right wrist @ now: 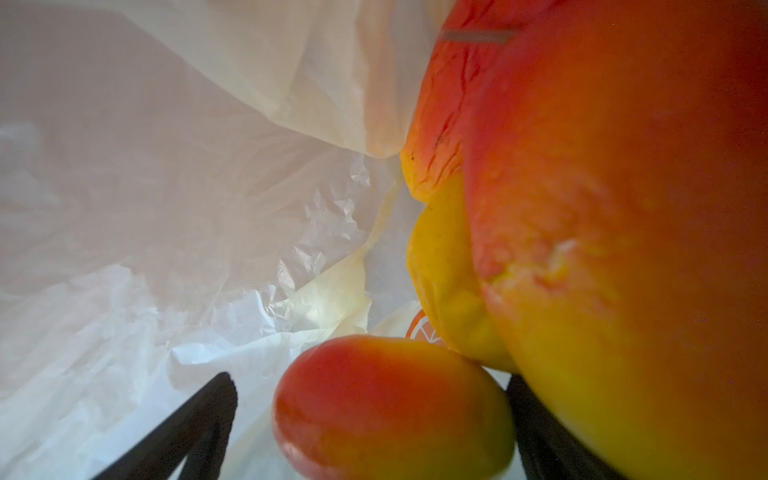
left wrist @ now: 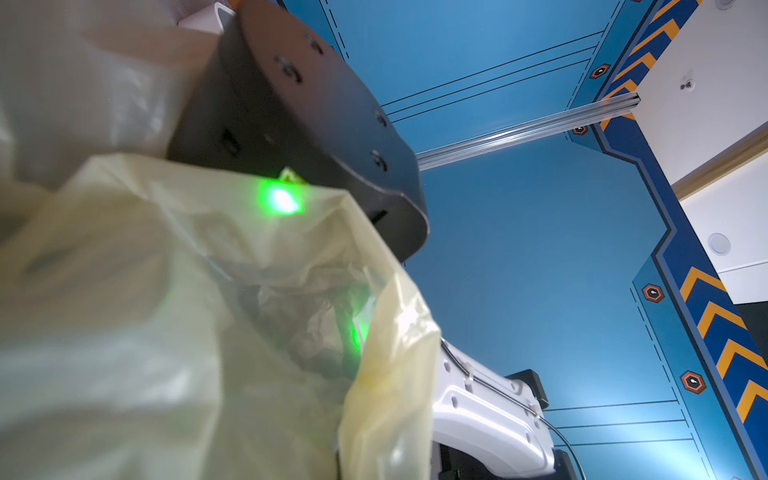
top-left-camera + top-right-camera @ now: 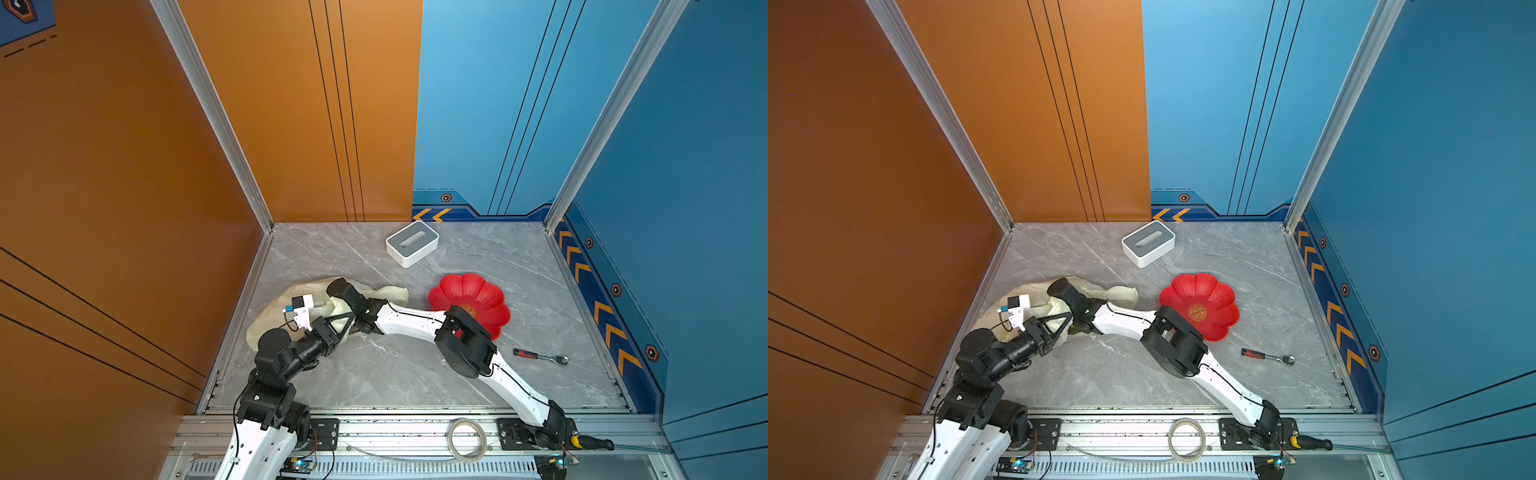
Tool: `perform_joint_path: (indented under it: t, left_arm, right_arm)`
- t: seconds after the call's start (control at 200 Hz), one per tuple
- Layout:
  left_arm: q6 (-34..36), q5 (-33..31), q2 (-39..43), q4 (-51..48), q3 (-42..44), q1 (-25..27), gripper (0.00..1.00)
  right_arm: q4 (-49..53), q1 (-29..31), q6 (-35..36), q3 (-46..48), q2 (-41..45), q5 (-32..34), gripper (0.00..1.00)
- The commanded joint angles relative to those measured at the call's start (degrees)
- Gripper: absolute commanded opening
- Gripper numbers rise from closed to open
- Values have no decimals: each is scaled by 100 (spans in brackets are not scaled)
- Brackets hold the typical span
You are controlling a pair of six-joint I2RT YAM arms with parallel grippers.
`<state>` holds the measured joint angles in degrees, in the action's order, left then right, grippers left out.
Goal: Place the fruits into the plastic bag
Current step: 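Open the right gripper to release the mango inside the bag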
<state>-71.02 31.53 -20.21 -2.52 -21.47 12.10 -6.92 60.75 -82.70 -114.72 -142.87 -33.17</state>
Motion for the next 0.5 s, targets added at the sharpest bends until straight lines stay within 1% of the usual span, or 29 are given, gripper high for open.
perform_joint_path:
  t: [0.0, 0.205, 0.496]
  left_arm:
    - [-12, -87, 61, 186, -49, 55, 0]
    - [27, -153, 88, 58, -47, 34, 0]
    - [47, -209, 337, -303, 0, -119, 0]
  right_arm:
    - [520, 23, 263, 36, -7, 65, 100]
    - [810, 23, 495, 136, 190, 113, 100]
    - [876, -27, 733, 740, 709, 153, 100]
